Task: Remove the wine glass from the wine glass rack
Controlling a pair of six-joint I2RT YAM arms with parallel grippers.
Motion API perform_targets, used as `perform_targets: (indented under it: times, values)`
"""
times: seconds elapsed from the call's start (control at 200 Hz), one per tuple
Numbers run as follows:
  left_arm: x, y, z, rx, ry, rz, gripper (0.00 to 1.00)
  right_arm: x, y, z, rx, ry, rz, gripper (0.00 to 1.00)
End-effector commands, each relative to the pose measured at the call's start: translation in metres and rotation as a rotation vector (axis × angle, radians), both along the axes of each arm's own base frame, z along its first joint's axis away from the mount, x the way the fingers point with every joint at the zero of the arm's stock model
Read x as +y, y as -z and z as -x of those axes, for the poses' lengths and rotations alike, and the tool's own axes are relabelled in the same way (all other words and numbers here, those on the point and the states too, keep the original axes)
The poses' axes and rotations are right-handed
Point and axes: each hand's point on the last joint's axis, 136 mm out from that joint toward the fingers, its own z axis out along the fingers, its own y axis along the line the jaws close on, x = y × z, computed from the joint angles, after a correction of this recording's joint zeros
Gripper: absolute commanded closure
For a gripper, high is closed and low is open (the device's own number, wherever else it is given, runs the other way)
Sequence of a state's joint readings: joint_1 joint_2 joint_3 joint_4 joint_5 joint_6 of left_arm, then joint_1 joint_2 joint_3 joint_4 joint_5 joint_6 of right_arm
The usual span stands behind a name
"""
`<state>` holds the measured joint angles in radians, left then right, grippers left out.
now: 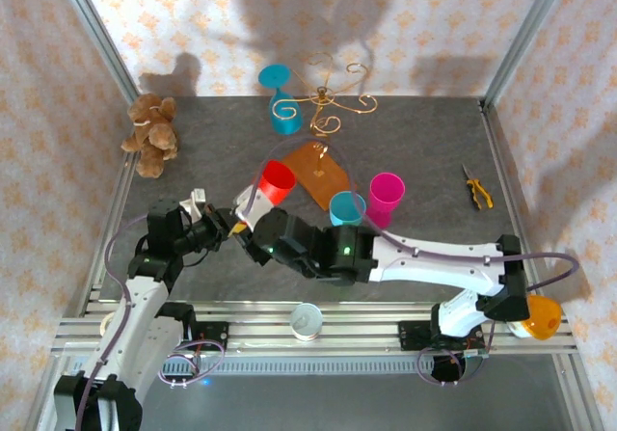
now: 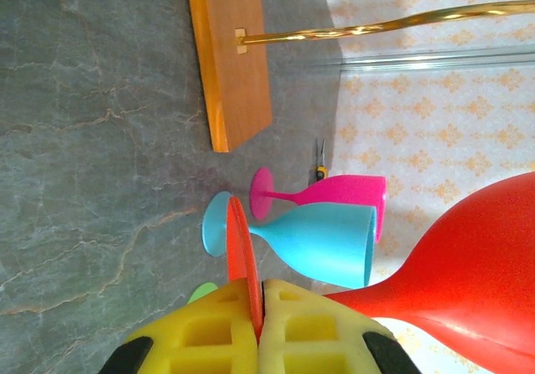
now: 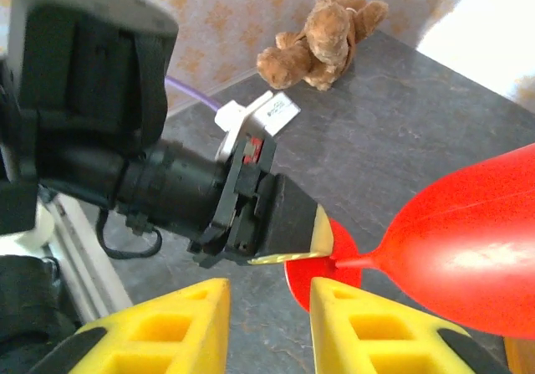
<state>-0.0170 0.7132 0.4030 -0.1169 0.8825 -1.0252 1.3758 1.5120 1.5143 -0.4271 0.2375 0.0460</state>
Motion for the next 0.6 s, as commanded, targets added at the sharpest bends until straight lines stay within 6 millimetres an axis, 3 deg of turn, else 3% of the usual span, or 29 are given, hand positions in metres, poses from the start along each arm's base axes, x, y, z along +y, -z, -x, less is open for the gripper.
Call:
perform_targets:
  times: [0.0,0.075,0.225,0.35,0.471,0.596]
  values:
    - [0.001,-0.009,-0.006,-0.074,-0.008,0.015,1.0,-0.024,-0.016,0.003,0.195,-0.016,-0.056,0.57]
    - [0.0,-0.009,-0.005,-0.084,-0.002,0.016,1.0,-0.03,-0.029,-0.004,0.235,-0.013,-0.102,0.44]
    - [-0.001,-0.016,-0.003,-0.129,0.01,0.023,1.0,-0.04,-0.035,-0.03,0.357,0.016,-0.133,0.39]
    - [-0.003,-0.021,-0.001,-0.16,0.019,0.027,1.0,-0.041,-0.026,-0.05,0.432,0.033,-0.106,0.38]
    - [-0.002,-0.019,0.0,-0.155,0.013,0.024,1.0,-0.034,-0.023,-0.054,0.461,0.004,-0.103,0.38]
    - [-0.002,-0.017,0.001,-0.147,0.013,0.022,1.0,-0.027,-0.019,-0.056,0.482,-0.014,-0.107,0.45]
